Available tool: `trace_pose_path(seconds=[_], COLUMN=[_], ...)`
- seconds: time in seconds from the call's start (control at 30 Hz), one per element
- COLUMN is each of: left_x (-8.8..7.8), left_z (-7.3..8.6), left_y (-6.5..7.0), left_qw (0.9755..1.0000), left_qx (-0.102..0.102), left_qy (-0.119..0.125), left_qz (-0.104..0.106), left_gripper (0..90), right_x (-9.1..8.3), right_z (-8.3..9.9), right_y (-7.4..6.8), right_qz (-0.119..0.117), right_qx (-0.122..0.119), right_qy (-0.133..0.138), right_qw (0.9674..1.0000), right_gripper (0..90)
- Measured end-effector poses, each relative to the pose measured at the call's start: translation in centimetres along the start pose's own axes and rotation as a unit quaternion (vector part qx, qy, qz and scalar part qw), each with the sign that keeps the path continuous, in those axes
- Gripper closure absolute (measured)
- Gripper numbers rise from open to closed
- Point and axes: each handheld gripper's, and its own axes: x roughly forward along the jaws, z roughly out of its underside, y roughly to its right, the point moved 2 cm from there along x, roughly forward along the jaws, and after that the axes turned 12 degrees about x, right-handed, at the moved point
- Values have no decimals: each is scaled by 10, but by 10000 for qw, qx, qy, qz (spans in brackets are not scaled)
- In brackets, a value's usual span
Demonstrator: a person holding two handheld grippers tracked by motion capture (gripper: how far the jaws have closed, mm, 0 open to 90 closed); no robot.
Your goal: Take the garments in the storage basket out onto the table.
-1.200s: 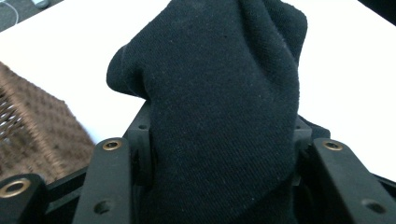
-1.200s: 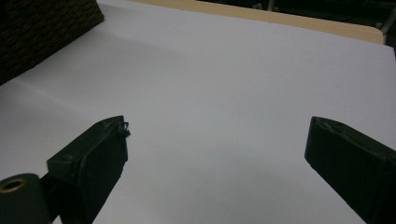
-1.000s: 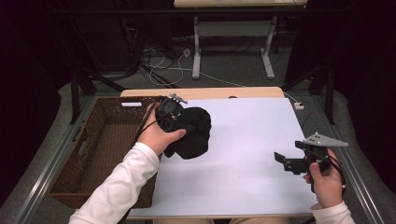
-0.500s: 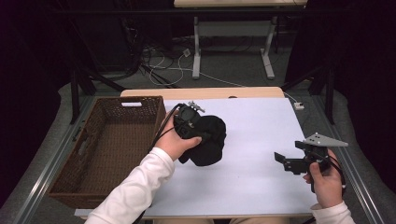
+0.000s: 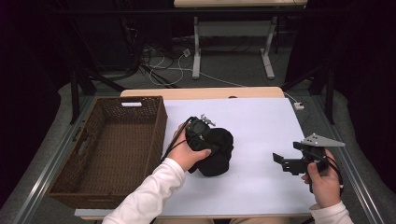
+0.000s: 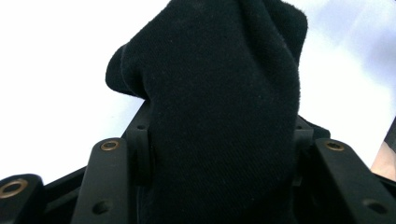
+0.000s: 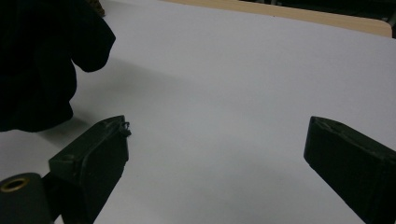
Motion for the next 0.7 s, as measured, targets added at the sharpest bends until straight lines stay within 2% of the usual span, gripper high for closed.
trace_pose_path(seconds=[0.37,0.53,0.7], left_x=[32,44,54], left_z=[-1,0,2], left_y=[16,20,24], left_qw=[9997,9995,9992], left_qx=[127,163,320], left_qy=[38,103,67], left_qz=[227,249,224], left_gripper=[458,456,451], right_x=[3,4,5], right_z=[2,3,4], right_y=[-2,-3,-3], right_qz=[17,-19,-7], right_qx=[-45,-51,-74], right_qy=[-84,-83,-108], right_qw=[10000,10000,9999], right_gripper=[60,60,60])
